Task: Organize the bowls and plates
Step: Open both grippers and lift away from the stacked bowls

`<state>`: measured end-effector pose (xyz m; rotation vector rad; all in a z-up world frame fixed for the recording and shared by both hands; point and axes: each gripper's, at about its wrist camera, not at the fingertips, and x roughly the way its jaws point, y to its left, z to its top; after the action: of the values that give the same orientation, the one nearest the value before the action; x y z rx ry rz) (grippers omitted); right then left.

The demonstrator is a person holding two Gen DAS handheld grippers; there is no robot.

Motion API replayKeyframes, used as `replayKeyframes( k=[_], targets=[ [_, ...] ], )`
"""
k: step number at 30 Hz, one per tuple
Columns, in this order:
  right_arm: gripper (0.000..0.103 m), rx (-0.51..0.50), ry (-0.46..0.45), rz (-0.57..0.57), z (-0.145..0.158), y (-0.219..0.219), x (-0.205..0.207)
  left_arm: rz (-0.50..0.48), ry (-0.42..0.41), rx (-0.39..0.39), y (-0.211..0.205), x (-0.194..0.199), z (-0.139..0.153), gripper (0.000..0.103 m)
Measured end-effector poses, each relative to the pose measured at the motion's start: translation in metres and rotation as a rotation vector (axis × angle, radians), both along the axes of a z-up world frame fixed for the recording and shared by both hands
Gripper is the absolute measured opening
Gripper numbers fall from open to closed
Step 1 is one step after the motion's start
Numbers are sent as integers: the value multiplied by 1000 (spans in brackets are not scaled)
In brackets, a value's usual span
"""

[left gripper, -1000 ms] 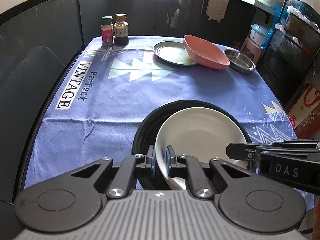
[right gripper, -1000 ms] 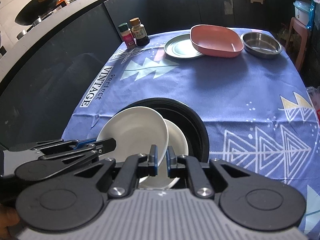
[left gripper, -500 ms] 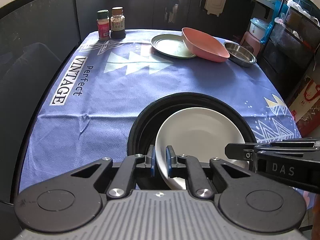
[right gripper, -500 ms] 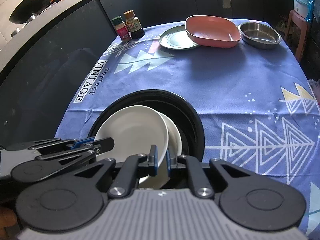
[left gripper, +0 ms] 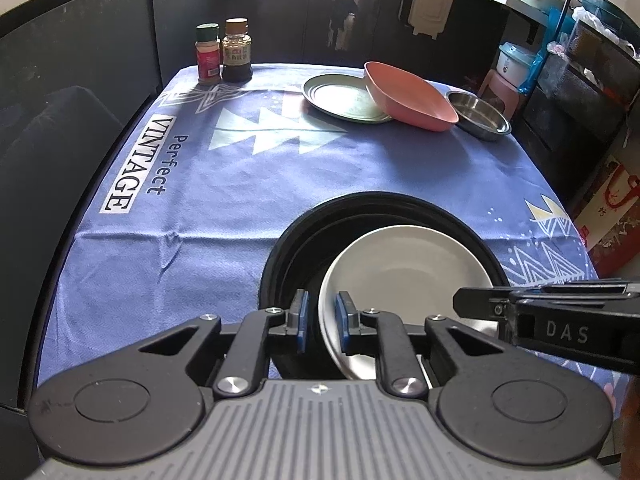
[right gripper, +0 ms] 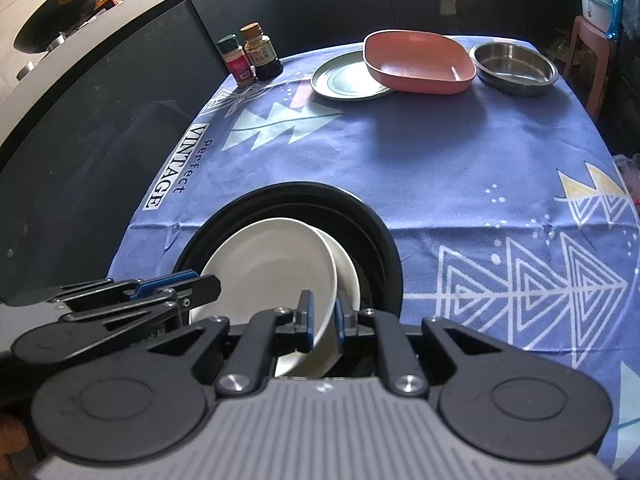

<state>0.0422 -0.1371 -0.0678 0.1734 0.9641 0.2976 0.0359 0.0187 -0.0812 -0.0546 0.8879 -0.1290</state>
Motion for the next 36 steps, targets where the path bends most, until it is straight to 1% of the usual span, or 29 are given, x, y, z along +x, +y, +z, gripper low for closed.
replayKeyframes(
  k=[3, 4, 5, 6, 7, 10, 13, 16, 21, 22, 24, 25, 26, 28, 36],
  targets=[
    [41, -11, -16, -5, 5, 0, -1, -4, 2, 1, -1, 0, 0, 14],
    [46, -19, -24, -5, 6, -1, -2, -3, 2, 3, -2, 0, -1, 14],
    [52, -26, -37, -8, 8, -1, -3, -4, 1, 6, -2, 0, -1, 14],
    [70, -37, -58, -16, 11, -2, -4, -5, 0, 4, -2, 0, 0, 14],
    [78, -50, -87, -26, 14, -3, -7, -4, 0, 2, -2, 0, 0, 14],
    [78, -77, -127, -35, 20, -5, -9, 1, -9, -2, 0, 0, 3, 14],
    [78, -47, -112, -37, 20, -11, -6, 11, -18, -8, 3, 0, 7, 14],
    [78, -44, -106, -44, 17, -12, -5, 17, -24, -11, 4, 0, 10, 15],
    [78, -30, -101, -45, 16, -14, -4, 20, -31, -11, 5, 2, 14, 19],
    [78, -28, -103, -46, 16, -15, -4, 21, -34, -11, 5, 2, 15, 22],
    [78, -21, -106, -50, 17, -17, -2, 24, -45, -7, 5, 4, 19, 34],
    [78, -18, -108, -54, 17, -19, -2, 33, -52, -1, 5, 6, 21, 46],
    [78, -13, -108, -59, 17, -21, -1, 42, -65, 4, 5, 7, 23, 56],
    [78, -3, -105, -74, 17, -25, 3, 50, -90, 14, 5, 10, 28, 58],
    [78, 35, -103, -121, 20, -42, 26, 66, -115, 44, 6, 43, 41, 58]
  ],
)
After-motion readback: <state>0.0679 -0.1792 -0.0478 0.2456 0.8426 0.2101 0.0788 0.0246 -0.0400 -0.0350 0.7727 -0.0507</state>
